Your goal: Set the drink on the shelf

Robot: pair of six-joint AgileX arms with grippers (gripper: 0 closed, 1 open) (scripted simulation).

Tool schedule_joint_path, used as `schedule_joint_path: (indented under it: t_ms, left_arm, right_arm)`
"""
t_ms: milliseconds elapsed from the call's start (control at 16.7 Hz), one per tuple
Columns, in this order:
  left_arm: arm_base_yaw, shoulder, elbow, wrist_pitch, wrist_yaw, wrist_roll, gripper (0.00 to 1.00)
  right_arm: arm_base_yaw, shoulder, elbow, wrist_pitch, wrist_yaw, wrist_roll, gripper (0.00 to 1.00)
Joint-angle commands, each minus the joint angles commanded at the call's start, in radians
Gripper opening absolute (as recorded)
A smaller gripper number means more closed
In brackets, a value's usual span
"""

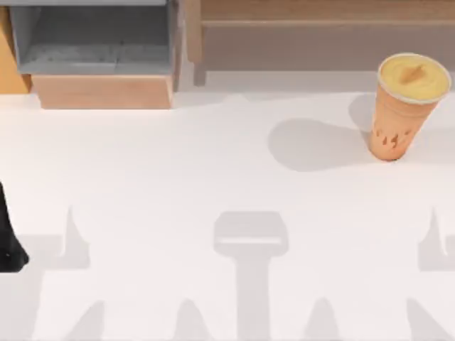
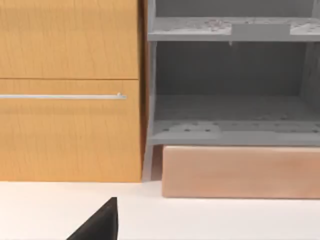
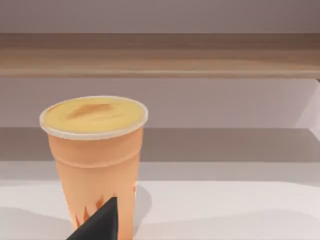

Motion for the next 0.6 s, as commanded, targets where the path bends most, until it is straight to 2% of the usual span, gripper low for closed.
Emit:
schedule_joint_path:
  t_ms: [300,600]
  left_arm:
    - [0.000,0.000,0.000,0.000,0.000,0.000,1.00]
    - [0.000,0.000,0.000,0.000,0.000,0.000,1.00]
  right_arm:
    - [0.019,0.062,0.014,0.059,0.014,0.005,1.00]
    - [0.090,0.375,0.069,0.319,0.086,0.016,1.00]
